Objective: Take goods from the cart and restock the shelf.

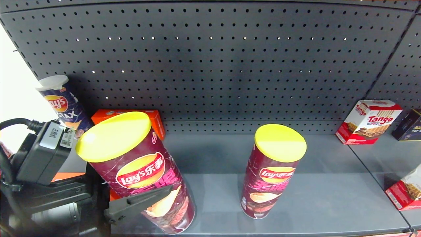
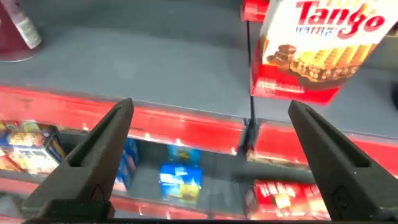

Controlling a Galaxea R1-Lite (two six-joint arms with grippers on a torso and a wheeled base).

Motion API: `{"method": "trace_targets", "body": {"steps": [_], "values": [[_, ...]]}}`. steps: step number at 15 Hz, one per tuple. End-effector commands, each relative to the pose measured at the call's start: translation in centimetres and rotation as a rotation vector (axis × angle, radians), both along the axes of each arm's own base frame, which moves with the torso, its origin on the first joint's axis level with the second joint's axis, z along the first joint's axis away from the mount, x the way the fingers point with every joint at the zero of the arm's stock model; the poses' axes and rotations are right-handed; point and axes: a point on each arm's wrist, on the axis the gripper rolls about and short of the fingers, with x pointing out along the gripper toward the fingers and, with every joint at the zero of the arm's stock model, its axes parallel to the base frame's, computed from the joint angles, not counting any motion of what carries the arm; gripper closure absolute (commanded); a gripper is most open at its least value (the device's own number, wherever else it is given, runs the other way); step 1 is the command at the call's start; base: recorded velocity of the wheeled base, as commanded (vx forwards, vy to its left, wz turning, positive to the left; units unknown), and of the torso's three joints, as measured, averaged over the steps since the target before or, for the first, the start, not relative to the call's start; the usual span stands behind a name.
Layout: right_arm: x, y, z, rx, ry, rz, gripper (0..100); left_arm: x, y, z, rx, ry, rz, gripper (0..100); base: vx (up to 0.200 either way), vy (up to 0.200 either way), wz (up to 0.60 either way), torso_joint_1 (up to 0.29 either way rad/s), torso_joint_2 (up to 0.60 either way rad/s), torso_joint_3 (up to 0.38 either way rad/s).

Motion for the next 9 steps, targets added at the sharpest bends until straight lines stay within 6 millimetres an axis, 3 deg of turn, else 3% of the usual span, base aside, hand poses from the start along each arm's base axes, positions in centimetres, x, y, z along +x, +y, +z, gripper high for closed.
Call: {"method": "trace_targets", "body": {"steps": [1, 3, 5, 9], "values": [[-0.07, -0.01, -0.38, 0.014, -0.011, 0.006, 0, -0.02, 0.01, -0.13, 0.002, 0.004, 0.000, 100, 0.000, 0.000, 0.00, 0.000, 0.00, 0.000], [-0.08, 0.03, -0.38, 0.029, -0.008, 0.024, 0, -0.02, 0.01, -0.13, 0.002, 0.004, 0.000, 100, 0.000, 0.000, 0.00, 0.000, 0.00, 0.000], [0.04, 0.55, -0.92, 0.040, -0.001, 0.231, 0, -0.02, -0.02, -0.04, 0.000, 0.002, -0.010, 100, 0.000, 0.000, 0.00, 0.000, 0.00, 0.000], [0.16, 0.46, -1.24, 0.088, 0.029, 0.161, 0, -0.07, 0.00, -0.01, -0.002, 0.002, -0.026, 100, 0.000, 0.000, 0.00, 0.000, 0.00, 0.000]]}}
